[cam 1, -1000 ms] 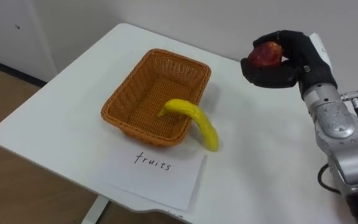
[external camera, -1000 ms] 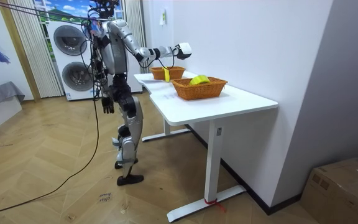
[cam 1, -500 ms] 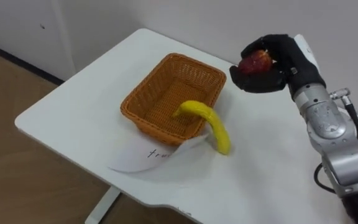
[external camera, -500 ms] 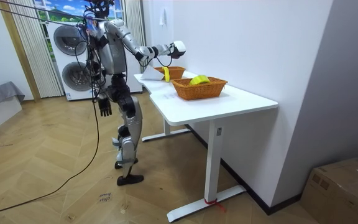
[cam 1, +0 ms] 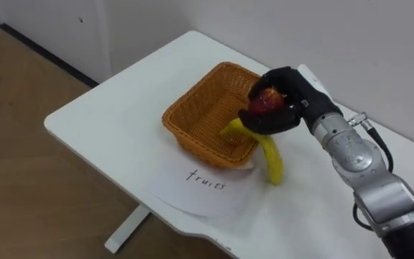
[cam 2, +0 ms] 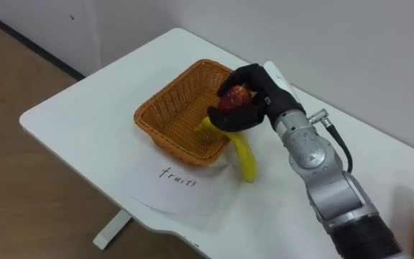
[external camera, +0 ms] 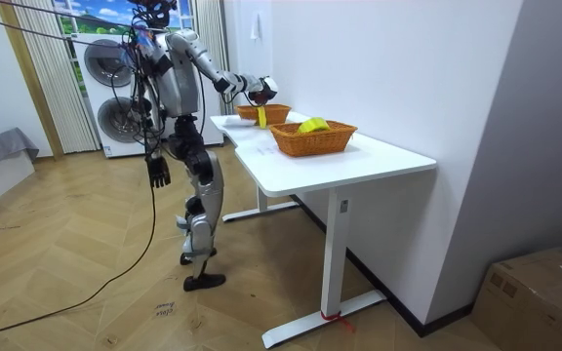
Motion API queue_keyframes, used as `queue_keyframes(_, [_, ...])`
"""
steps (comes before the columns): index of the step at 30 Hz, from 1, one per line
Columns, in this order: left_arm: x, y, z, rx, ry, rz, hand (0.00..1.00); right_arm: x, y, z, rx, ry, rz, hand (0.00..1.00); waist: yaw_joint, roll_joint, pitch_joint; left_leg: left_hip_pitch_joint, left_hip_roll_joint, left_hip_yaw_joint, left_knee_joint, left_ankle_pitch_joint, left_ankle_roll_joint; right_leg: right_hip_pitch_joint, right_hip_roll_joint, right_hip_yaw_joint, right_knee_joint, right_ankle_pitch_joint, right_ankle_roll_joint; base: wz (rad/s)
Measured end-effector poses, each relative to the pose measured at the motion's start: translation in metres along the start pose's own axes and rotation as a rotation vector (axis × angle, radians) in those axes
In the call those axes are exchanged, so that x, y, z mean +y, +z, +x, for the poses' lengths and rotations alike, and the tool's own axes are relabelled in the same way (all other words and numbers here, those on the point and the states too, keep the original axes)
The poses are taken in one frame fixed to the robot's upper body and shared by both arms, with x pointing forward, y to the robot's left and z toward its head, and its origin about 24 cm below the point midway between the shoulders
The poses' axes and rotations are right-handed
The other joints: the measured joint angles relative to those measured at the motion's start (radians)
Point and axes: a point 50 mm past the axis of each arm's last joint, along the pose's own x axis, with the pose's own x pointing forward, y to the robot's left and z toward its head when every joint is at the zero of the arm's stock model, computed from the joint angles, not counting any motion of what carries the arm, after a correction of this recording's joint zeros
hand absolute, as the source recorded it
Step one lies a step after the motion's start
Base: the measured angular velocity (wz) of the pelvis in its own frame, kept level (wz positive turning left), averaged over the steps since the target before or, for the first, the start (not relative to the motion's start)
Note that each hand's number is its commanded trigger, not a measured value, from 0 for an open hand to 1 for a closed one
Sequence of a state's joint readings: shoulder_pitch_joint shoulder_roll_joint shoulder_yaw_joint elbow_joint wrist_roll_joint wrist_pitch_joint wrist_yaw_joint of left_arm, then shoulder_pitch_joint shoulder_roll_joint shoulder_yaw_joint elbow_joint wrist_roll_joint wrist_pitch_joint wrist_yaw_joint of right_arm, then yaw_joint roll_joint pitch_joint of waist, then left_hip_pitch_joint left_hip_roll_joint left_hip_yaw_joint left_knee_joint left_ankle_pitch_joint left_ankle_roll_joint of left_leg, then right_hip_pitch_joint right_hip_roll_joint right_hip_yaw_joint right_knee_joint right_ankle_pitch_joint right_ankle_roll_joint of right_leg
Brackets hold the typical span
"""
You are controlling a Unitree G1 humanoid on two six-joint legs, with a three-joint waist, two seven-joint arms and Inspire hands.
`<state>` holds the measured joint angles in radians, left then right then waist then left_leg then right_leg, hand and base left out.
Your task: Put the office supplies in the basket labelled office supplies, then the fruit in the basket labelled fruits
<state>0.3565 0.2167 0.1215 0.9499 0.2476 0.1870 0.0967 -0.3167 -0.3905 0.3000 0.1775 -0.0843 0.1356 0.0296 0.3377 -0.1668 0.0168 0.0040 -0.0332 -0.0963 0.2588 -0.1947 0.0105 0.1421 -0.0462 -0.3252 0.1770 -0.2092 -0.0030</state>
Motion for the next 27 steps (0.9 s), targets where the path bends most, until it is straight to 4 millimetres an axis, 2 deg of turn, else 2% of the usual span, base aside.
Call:
queue_keyframes(9, [0.0017,0.0064,0.001,-0.012,0.004,-0.009,0.0,0.0005,0.0018,0.0015,0.001,0.008,-0.002,1.0,0.028,-0.005,-0.0026,0.002,0.003,0.009,-0.002,-0.006,0.001,-0.008,0.004,0.019,-0.004,0.001,-0.001,-0.04])
queue_keyframes(13, [0.0019,0.0055,0.001,-0.009,0.004,-0.009,0.0,0.0034,0.0086,0.0052,-0.021,0.025,-0.016,1.0,0.026,-0.005,-0.0025,-0.007,0.004,0.004,-0.002,-0.006,0.001,-0.015,0.003,0.01,0.011,0.002,-0.002,0.02])
queue_keyframes(27, [0.0024,0.0046,0.001,0.001,0.006,-0.013,0.0,0.0039,0.0074,0.0053,-0.01,0.026,-0.017,1.0,0.029,-0.005,-0.0021,-0.015,0.003,0.003,0.009,-0.009,0.001,-0.017,0.002,0.005,0.011,0.002,-0.001,0.0])
